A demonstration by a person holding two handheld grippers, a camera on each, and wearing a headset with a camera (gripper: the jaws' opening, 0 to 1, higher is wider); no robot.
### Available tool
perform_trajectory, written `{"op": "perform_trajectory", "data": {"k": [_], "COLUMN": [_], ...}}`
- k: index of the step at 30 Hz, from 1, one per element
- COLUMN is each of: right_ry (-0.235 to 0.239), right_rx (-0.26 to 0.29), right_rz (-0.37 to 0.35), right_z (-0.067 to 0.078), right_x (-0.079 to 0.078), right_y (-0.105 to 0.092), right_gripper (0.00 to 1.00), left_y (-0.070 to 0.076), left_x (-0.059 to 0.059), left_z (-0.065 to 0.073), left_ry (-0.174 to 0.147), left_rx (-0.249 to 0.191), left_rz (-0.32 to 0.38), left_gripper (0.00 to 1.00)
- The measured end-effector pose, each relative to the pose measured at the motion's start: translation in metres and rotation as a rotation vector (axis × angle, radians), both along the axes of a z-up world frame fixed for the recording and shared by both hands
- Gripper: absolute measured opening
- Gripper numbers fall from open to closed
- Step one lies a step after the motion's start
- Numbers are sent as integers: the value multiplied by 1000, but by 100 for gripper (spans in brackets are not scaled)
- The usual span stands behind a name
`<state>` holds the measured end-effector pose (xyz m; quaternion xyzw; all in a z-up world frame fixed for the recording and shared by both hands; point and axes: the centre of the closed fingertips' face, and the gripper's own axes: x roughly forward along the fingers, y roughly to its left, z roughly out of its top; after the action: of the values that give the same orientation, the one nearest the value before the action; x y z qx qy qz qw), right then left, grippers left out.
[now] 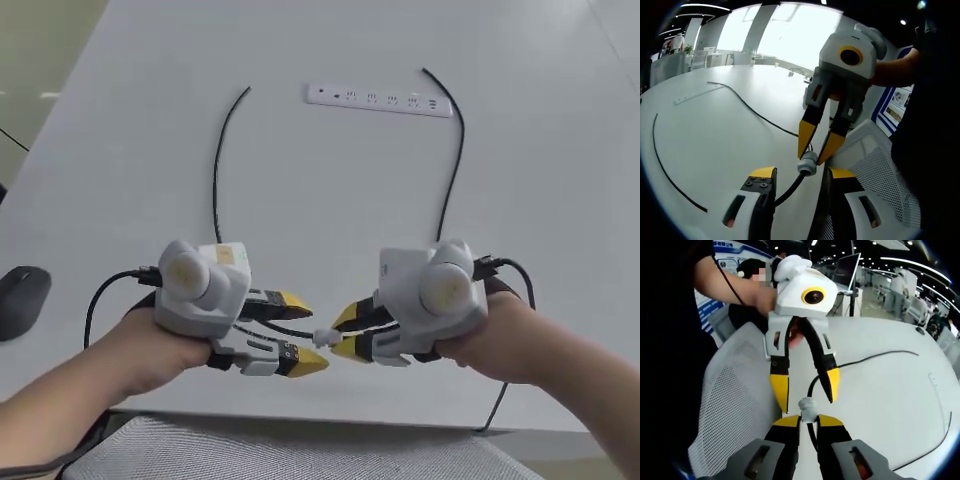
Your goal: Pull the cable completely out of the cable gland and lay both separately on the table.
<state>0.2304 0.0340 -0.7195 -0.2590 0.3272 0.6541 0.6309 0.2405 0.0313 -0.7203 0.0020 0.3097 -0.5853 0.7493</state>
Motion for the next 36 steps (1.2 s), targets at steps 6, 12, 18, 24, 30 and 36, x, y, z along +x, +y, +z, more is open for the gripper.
{"op": "perform_trajectory", "data": {"k": [6, 12, 18, 24, 30, 36], "right_ry": [-14, -26, -36, -83, -125, -126], "right_rx": [4, 4, 8, 7, 6, 22], "right_rz": [22, 39, 44, 82, 103, 88], "right_z": [0, -1, -1, -3, -4, -2], "right_x": [-1, -1, 0, 1, -1, -2], "right_y": [-3, -2, -1, -2, -2, -3], "right_gripper": [6, 7, 7, 7, 7, 8], "left_y": [-5, -7, -6, -6, -6, -6], "left_x": [-4, -4, -4, -4, -5, -8], "left_z": [1, 2, 3, 3, 4, 6], "left_ry": [-14, -29, -43, -57, -52, -76], "left_rx": [-5, -15, -13, -5, 6, 22], "left_rz": [-43, -50, -53, -57, -61, -69], "left_gripper": [23, 20, 17, 17, 16, 15]}}
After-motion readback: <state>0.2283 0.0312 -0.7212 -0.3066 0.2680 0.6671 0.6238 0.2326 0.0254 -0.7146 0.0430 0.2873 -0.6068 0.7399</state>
